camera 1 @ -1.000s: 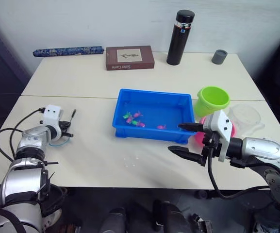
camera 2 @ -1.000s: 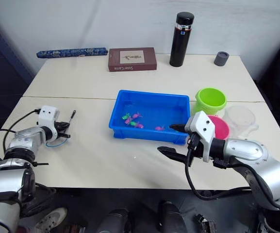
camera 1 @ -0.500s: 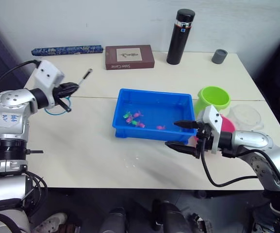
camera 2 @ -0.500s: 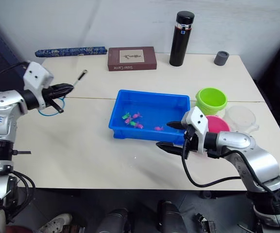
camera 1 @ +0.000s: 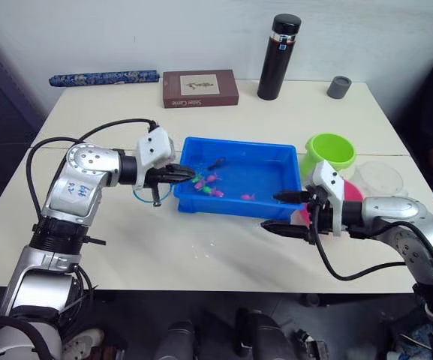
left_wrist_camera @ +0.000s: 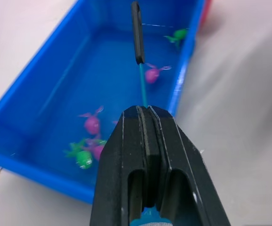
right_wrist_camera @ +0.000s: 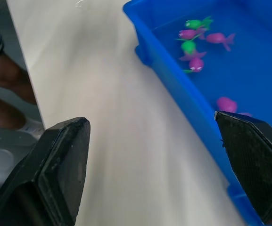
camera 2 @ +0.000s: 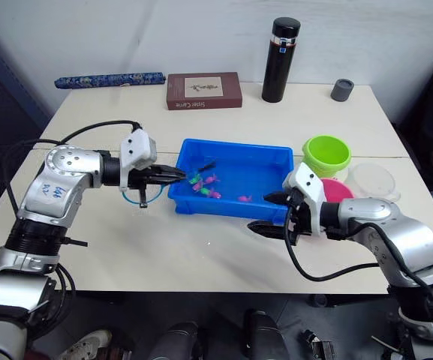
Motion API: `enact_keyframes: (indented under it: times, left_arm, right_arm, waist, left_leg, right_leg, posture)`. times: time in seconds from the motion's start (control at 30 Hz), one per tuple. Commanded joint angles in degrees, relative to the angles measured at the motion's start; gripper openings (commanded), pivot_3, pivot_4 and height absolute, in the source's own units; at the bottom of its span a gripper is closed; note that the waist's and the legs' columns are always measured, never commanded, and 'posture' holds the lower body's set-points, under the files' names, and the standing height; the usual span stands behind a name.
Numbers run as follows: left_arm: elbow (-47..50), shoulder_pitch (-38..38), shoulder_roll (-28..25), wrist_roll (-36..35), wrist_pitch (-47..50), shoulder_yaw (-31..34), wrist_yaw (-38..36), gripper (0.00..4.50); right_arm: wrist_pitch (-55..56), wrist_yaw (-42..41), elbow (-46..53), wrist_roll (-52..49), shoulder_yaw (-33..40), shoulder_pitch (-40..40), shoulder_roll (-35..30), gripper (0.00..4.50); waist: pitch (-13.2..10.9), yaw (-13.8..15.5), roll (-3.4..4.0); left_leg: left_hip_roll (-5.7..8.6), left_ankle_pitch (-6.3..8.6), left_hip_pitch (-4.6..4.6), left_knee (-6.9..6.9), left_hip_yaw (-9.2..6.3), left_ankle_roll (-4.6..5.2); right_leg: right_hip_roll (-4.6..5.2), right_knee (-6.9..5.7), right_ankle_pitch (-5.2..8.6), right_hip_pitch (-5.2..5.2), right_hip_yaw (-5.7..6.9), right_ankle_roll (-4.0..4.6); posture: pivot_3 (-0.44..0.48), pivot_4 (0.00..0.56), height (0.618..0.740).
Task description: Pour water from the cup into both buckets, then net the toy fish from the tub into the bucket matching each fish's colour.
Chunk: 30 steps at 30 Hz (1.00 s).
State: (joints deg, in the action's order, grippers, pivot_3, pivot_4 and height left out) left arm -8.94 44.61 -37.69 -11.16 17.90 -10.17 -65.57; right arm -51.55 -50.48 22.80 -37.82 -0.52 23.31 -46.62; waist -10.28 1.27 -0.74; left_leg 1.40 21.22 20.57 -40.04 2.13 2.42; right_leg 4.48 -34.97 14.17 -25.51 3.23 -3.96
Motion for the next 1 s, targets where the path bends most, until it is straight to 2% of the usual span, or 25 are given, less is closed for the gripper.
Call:
enact_keyframes:
  times: [0.03,0.33,0.57,1.0]
  left_arm:
    - [2.8,0.6,1.0,-1.4,-2.1,-1.0,-3.8,0.06]
    - [1.9,5.1,6.8,-0.6,-5.4,-6.4,-11.6,0.06]
    - [-1.3,6.0,9.6,1.1,-8.5,-8.5,-12.2,0.06]
    - [-4.0,6.8,11.2,1.9,-10.7,-8.0,-12.4,0.06]
  right_arm:
    - [-0.9,0.3,2.8,-1.4,1.2,0.0,-0.3,4.5]
    - [-0.6,2.2,3.7,-0.6,-1.6,3.4,3.2,4.5]
    - [-2.5,2.9,6.5,-2.2,-2.0,3.9,3.6,4.5]
    - [-3.7,3.2,6.9,-2.8,-1.5,4.5,2.0,4.5]
  waist:
    - [0.0,0.0,0.0]
    - [0.0,0.1,0.0]
    - [0.0,0.1,0.02]
    - [0.0,0.1,0.02]
  left_leg:
    - [0.0,0.0,0.0,-0.01,0.0,0.0]
    - [0.02,-0.01,0.04,-0.07,0.0,0.03]
    - [0.02,-0.01,0.04,-0.06,0.0,0.04]
    - [0.02,0.0,0.05,-0.06,-0.01,0.06]
  right_leg:
    - [0.0,0.0,0.0,0.0,0.0,0.0]
    - [0.01,-0.01,0.0,0.01,-0.01,-0.01]
    - [-0.03,-0.02,0.0,0.0,0.0,-0.01]
    - [-0.01,0.01,-0.01,0.0,0.0,-0.01]
  posture:
    - [0.0,0.15,0.74]
    - [0.0,0.15,0.74]
    - [0.0,0.15,0.74]
    - [0.0,0.15,0.74]
